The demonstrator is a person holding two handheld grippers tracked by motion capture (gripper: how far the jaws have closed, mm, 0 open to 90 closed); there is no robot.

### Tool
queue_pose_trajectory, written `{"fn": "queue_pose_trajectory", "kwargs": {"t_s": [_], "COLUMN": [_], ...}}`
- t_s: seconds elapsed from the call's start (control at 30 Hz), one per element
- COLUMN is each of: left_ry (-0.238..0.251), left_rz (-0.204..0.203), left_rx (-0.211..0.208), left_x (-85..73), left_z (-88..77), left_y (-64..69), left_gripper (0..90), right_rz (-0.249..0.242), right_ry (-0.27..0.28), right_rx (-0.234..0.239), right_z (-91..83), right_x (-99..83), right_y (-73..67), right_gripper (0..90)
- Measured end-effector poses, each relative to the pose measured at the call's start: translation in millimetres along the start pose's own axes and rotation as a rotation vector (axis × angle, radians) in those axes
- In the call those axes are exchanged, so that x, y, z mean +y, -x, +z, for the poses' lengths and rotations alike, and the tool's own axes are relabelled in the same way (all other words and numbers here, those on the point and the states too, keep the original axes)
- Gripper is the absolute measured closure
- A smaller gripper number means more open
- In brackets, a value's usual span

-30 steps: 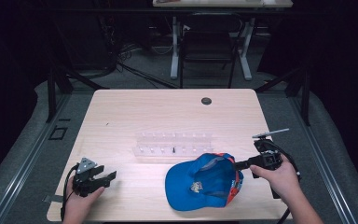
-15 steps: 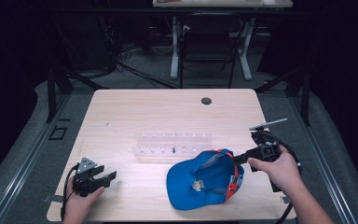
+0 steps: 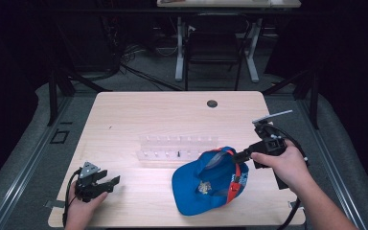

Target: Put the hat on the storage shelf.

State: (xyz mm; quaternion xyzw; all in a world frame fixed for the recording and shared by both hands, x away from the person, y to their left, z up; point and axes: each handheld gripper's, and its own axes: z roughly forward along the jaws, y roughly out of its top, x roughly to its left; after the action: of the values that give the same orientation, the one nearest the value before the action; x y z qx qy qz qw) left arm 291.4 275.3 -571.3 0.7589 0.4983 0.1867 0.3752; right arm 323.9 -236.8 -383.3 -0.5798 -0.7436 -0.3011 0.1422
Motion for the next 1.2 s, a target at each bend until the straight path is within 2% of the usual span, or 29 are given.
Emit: {"fn": "queue_pose_trajectory", "kwargs": {"t_s": [0.1,0.13,0.23,0.27,0.37,0.43,0.47,0.57,0.63,0.77,1.0,1.2], "left_ry": [0.000,0.000,-0.001,-0.001,0.000,0.000,0.000,0.000,-0.005,-0.007,-0.005,-0.004], "left_rz": [0.000,0.000,0.003,0.003,0.003,0.003,0.005,0.006,0.008,0.010,0.010,0.013], "left_rx": [0.000,-0.001,-0.002,-0.002,-0.004,-0.005,-0.006,-0.006,-0.006,-0.007,-0.004,-0.009], "left_x": [0.0,0.0,0.1,0.1,0.1,0.0,0.1,0.1,0.3,0.4,0.4,0.6], "left_z": [0.1,0.1,0.2,0.1,0.3,0.3,0.3,0.3,0.2,0.5,0.6,1.9], "left_y": [0.0,0.0,0.1,0.2,0.3,0.3,0.4,0.6,0.6,0.8,1.4,2.9], "left_gripper": [39.0,39.0,39.0,39.0,39.1,39.0,39.0,39.0,39.0,39.0,39.0,39.0], "right_rz": [-0.002,0.002,-0.014,-0.019,-0.026,-0.025,-0.041,-0.042,-0.063,-0.064,-0.073,-0.054], "right_ry": [-0.005,-0.006,-0.002,-0.006,-0.003,0.009,0.005,0.012,0.004,0.014,0.031,0.050], "right_rx": [0.012,0.032,0.052,0.070,0.079,0.086,0.094,0.104,0.111,0.124,0.106,0.114], "right_z": [-2.5,-4.6,-6.3,-8.4,-8.7,-8.7,-8.8,-8.7,-11.1,-14.0,-26.1,-36.0], "right_x": [2.8,5.5,8.7,11.9,13.7,16.4,17.8,18.8,20.7,22.7,29.2,34.2], "right_y": [-5.4,-11.4,-16.6,-23.5,-28.2,-38.0,-40.5,-45.9,-53.2,-58.6,-66.7,-69.4], "right_gripper": [78.4,78.4,78.4,78.4,78.4,78.4,78.4,78.4,78.4,78.4,78.4,78.5]}}
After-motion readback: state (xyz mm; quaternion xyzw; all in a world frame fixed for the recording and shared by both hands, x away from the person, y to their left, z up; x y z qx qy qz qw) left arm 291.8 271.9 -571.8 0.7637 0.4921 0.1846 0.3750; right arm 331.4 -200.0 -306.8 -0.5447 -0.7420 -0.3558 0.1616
